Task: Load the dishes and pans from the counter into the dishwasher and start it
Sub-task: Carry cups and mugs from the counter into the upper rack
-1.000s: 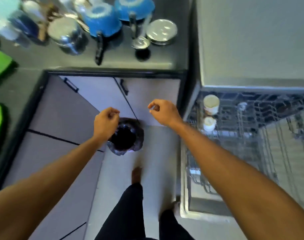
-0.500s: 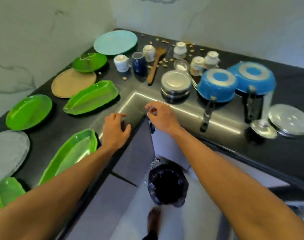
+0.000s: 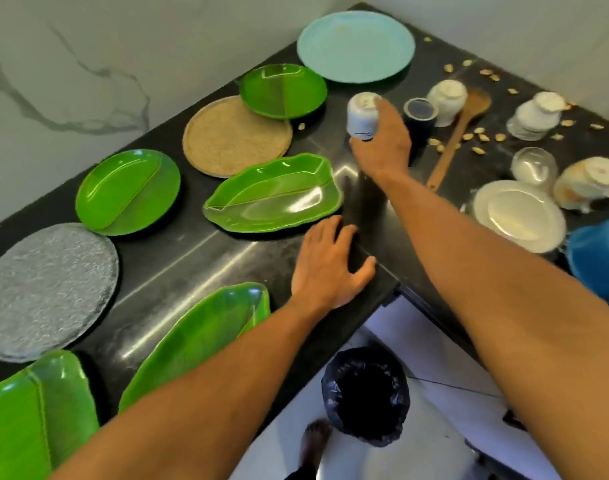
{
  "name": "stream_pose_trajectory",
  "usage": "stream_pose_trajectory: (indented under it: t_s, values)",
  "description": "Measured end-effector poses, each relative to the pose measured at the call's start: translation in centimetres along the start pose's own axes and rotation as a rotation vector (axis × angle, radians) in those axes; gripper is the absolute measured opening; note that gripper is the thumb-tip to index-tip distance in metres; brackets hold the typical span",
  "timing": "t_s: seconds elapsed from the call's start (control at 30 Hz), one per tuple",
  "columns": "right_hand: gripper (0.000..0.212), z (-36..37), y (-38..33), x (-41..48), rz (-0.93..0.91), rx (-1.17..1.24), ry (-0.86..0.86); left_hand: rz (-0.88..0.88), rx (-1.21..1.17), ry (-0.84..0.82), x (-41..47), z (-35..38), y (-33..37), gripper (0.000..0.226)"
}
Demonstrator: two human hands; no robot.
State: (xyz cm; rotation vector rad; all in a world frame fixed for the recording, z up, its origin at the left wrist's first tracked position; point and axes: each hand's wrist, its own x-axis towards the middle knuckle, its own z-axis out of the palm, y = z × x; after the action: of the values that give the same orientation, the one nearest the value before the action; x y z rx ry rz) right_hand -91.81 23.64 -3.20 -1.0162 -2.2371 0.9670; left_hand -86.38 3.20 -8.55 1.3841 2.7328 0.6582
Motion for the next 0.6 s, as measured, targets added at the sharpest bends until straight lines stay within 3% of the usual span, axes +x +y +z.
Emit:
stream_pose_trajectory:
  t_s: [0.13, 0.43, 0.6]
  values:
    - [0.09, 1.6, -0.9, 2.8, 0.04, -0.14, -0.061, 0.006, 0.012, -0.026, -0.1, 0.0, 0.2, 0.067]
    - [0.067, 2.1, -1.2, 4.9, 0.052, -0.358, -0.035, -0.002, 0.056, -0.048, -0.1, 0.0, 0.5, 0.065]
    - [0.078, -0.4, -1.3, 3.6, 0.067, -0.397, -0.08, 0.012, 0.052, -0.031, -0.1, 0.0, 0.6, 0.063]
